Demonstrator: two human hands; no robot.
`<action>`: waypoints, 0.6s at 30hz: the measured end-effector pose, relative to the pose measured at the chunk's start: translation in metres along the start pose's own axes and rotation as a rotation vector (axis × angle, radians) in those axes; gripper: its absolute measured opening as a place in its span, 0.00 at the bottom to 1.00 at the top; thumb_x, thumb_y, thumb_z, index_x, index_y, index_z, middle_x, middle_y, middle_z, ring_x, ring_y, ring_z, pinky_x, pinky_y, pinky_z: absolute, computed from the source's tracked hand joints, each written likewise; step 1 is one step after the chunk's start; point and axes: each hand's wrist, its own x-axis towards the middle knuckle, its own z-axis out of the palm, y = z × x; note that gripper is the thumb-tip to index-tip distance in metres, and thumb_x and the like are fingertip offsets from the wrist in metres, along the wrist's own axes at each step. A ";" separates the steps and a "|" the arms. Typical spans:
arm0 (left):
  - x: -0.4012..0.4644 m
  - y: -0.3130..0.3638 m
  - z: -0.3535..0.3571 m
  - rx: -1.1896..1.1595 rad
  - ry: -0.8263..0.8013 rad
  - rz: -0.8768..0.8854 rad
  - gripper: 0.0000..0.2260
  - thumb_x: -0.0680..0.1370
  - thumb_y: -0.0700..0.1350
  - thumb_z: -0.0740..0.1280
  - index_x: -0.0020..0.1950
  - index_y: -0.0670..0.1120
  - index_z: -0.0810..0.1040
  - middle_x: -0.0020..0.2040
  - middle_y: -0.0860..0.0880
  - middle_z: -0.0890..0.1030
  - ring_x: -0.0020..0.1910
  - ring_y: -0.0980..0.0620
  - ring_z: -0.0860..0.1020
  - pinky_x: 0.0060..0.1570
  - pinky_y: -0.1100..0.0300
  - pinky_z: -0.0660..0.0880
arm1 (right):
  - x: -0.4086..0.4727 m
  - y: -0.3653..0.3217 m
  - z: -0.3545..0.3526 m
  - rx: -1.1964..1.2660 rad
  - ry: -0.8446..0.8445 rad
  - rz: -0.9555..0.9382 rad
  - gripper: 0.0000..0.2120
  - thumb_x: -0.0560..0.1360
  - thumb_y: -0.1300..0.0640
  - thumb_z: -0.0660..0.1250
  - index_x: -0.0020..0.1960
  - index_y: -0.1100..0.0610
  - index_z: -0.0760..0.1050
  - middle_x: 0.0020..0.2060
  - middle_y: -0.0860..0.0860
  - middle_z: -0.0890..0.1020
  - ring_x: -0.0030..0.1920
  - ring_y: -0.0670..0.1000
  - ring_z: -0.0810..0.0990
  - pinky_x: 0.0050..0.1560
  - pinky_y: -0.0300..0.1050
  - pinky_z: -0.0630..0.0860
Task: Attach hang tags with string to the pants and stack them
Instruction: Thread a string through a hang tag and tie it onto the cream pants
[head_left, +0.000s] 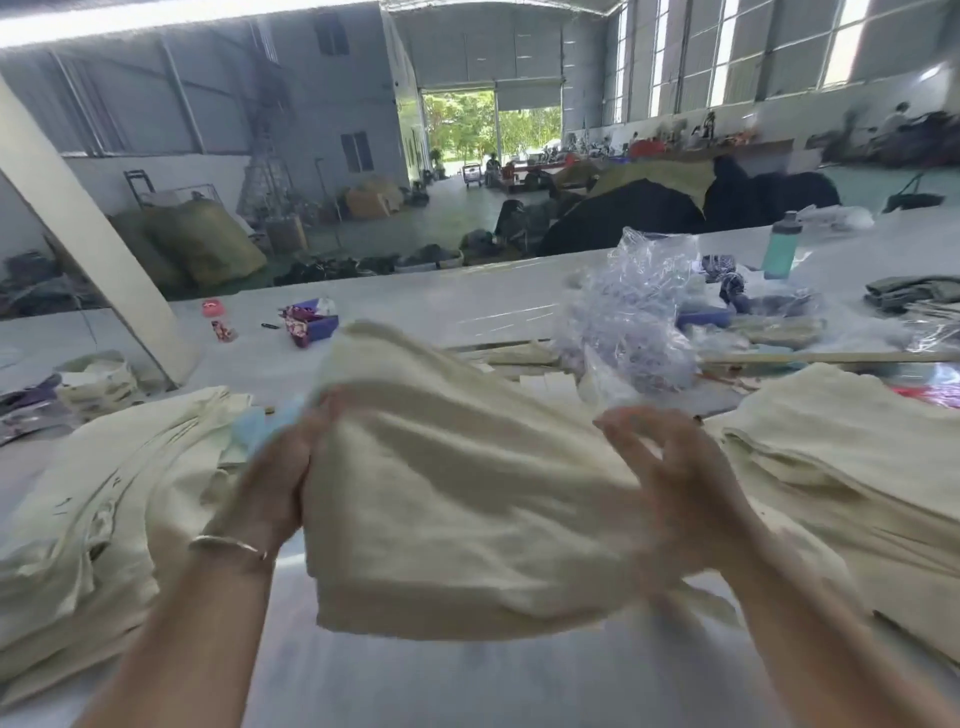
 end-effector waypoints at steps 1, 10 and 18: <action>0.002 -0.029 -0.024 0.126 0.112 -0.097 0.16 0.74 0.52 0.71 0.55 0.43 0.82 0.53 0.43 0.84 0.49 0.46 0.84 0.44 0.54 0.82 | -0.016 0.018 0.022 -0.122 -0.120 0.053 0.12 0.78 0.47 0.63 0.58 0.46 0.80 0.59 0.42 0.79 0.64 0.46 0.72 0.65 0.45 0.66; -0.019 -0.202 -0.108 1.261 0.481 -0.380 0.37 0.70 0.55 0.75 0.71 0.40 0.63 0.69 0.36 0.66 0.67 0.36 0.66 0.62 0.44 0.69 | -0.136 0.104 0.119 -0.636 -0.813 0.136 0.24 0.72 0.38 0.54 0.63 0.42 0.77 0.71 0.56 0.70 0.69 0.55 0.70 0.73 0.52 0.47; -0.028 -0.266 -0.053 1.612 -0.261 0.011 0.34 0.77 0.70 0.51 0.79 0.59 0.49 0.80 0.56 0.44 0.79 0.55 0.42 0.75 0.49 0.38 | -0.134 0.138 0.122 -0.639 -0.552 0.288 0.28 0.81 0.40 0.50 0.78 0.41 0.44 0.78 0.48 0.41 0.78 0.50 0.43 0.74 0.52 0.39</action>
